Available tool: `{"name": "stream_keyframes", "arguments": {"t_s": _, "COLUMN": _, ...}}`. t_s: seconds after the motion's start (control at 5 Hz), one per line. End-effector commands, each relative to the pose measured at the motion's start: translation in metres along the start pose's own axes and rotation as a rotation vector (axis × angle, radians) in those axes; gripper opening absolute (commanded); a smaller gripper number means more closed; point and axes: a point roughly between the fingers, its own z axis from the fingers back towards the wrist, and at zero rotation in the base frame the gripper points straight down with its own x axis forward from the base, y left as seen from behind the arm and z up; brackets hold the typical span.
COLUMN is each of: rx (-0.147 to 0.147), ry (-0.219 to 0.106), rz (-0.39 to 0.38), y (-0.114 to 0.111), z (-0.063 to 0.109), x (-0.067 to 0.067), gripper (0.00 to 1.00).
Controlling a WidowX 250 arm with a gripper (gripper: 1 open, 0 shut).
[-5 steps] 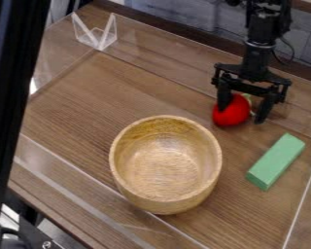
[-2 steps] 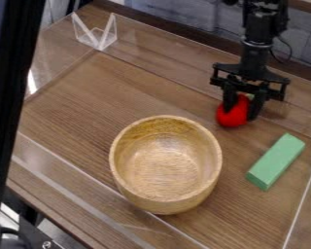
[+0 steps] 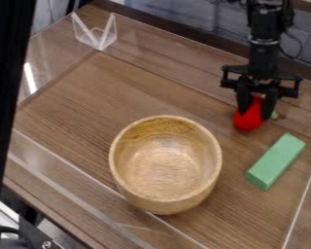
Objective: Move the red fruit to the left
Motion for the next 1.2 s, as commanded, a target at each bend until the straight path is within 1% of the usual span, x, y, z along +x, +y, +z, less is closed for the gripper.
{"name": "stream_keyframes", "arguments": {"t_s": 0.0, "rx": -0.064, "ry": -0.109, "rz": -0.025, "y": -0.003, "z": 0.061, "x": 0.000, "gripper": 0.00}}
{"name": "stream_keyframes", "arguments": {"t_s": 0.2, "rx": -0.113, "ry": -0.139, "rz": -0.023, "y": 0.009, "z": 0.096, "x": -0.004, "gripper": 0.00}}
{"name": "stream_keyframes", "arguments": {"t_s": 0.4, "rx": -0.135, "ry": -0.165, "rz": -0.009, "y": 0.031, "z": 0.123, "x": -0.008, "gripper": 0.00}}
{"name": "stream_keyframes", "arguments": {"t_s": 0.6, "rx": -0.141, "ry": -0.183, "rz": -0.011, "y": 0.066, "z": 0.137, "x": -0.012, "gripper": 0.00}}
{"name": "stream_keyframes", "arguments": {"t_s": 0.8, "rx": -0.135, "ry": -0.188, "rz": 0.000, "y": 0.107, "z": 0.144, "x": -0.015, "gripper": 0.00}}
{"name": "stream_keyframes", "arguments": {"t_s": 1.0, "rx": -0.123, "ry": -0.187, "rz": 0.018, "y": 0.140, "z": 0.145, "x": -0.016, "gripper": 0.00}}
